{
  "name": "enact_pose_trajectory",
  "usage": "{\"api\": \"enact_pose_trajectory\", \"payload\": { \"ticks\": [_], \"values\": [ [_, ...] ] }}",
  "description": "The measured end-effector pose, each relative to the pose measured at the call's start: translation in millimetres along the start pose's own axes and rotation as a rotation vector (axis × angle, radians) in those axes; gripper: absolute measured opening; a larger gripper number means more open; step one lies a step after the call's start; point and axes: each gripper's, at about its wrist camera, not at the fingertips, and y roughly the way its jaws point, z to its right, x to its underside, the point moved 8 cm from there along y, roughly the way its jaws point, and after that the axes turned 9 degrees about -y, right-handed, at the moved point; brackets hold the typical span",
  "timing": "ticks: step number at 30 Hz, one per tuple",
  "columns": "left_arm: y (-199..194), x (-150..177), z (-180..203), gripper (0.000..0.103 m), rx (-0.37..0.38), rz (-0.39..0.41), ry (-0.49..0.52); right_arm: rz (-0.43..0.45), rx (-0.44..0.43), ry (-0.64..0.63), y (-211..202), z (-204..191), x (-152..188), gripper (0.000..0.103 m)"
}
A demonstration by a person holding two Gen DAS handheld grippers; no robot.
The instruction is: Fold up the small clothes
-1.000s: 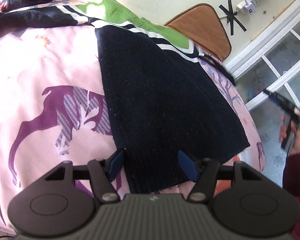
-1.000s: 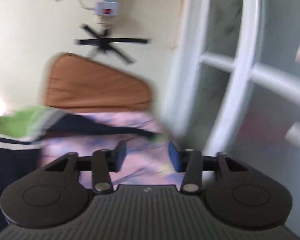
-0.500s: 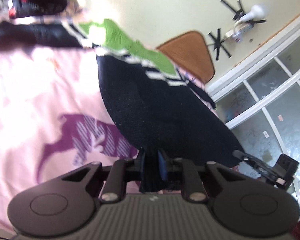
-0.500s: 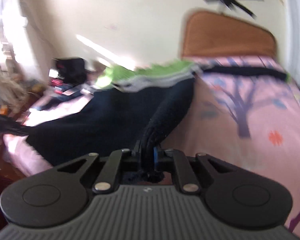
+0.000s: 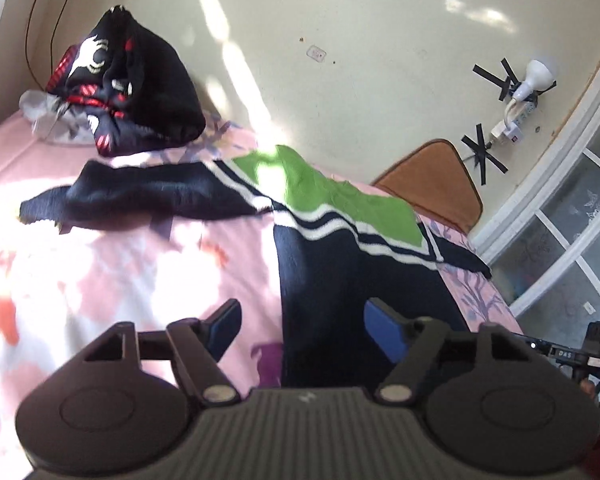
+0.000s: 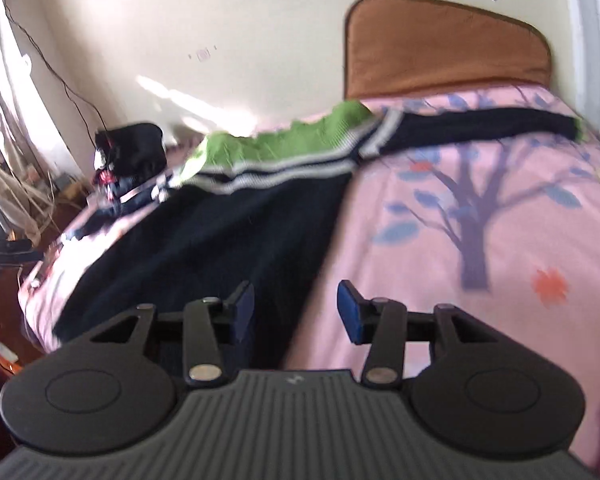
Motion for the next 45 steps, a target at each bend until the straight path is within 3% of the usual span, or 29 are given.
{"api": "enact_pose_trajectory", "payload": {
  "ticks": [2,5,9,14,16,17,19,21,22,26,27,28,30,32,34,38,40,41,42,43,45],
  "values": [
    [25.7,-21.0,-6.2,0.082,0.003,0.014,-0.047,0.029,-0.071,-0.034,25.9,-18.8,-14.4,0.051],
    [72.3,-49.7,-26.8,0.083,0.031,-0.008,-0.212,0.068,-0.192,-0.083,70.9,-46.7,-34.3,0.052],
    [134.9,-69.4,-40.7,0.083,0.070,-0.066,-0.376,0.071,-0.221,-0.075,129.3,-56.9,-52.0,0.053],
    [194.6,-81.8,-39.2,0.082,0.129,-0.100,-0.465,-0.023,-0.230,0.053,165.2,-35.8,-40.1,0.053],
    [214.1,-86.4,-43.9,0.080,0.100,-0.097,-0.457,0.023,-0.282,0.086,155.9,-32.6,-43.2,0.056],
    [220.6,-87.6,-45.9,0.079,0.088,-0.095,-0.453,0.044,-0.296,0.107,153.8,-31.1,-44.4,0.062],
    [227.9,-92.5,-46.5,0.065,0.070,-0.080,-0.443,0.056,-0.309,0.138,150.7,-27.6,-44.8,0.066],
    [230.1,-94.3,-53.6,0.011,-0.012,-0.065,-0.416,0.055,-0.335,0.175,152.8,-27.8,-46.5,0.066],
    [227.4,-97.1,-60.8,0.007,-0.039,-0.041,-0.409,0.057,-0.346,0.191,152.6,-26.6,-47.3,0.066],
    [202.5,-102.1,-86.6,0.006,-0.050,0.083,-0.461,0.061,-0.364,0.224,150.7,-24.6,-49.0,0.066],
    [195.8,-101.8,-93.1,0.002,-0.076,0.120,-0.473,0.059,-0.364,0.226,151.7,-25.3,-49.2,0.066],
    [188.1,-101.9,-99.7,0.002,-0.153,0.166,-0.453,0.057,-0.363,0.224,152.2,-26.7,-49.2,0.066],
    [178.3,-100.9,-108.2,0.002,-0.241,0.200,-0.413,0.056,-0.364,0.217,153.0,-28.4,-49.2,0.066],
    [174.3,-97.5,-109.7,0.002,-0.183,0.170,-0.463,0.054,-0.363,0.218,153.7,-27.5,-49.2,0.066],
    [169.7,-106.9,-95.6,0.002,-0.121,0.178,-0.444,0.053,-0.363,0.225,153.3,-26.3,-48.6,0.066],
    [183.9,-132.8,-43.2,0.013,-0.049,0.151,-0.288,0.052,-0.357,0.240,154.9,-23.9,-49.1,0.066],
    [208.1,-144.7,-19.4,0.033,-0.064,0.109,-0.220,0.053,-0.353,0.239,154.5,-24.1,-49.3,0.066],
    [221.8,-150.5,-13.3,0.054,-0.082,0.090,-0.189,0.053,-0.351,0.238,154.7,-24.4,-49.7,0.066],
    [236.4,-155.9,-9.0,0.064,-0.108,0.077,-0.155,0.053,-0.352,0.236,154.4,-24.1,-49.5,0.066],
    [253.3,-160.7,-7.3,0.066,-0.149,0.059,-0.118,0.052,-0.353,0.235,153.9,-23.7,-49.1,0.066],
    [288.0,-168.3,-9.7,0.081,-0.245,0.010,-0.047,0.051,-0.356,0.237,154.0,-22.9,-49.0,0.066]
  ]
}}
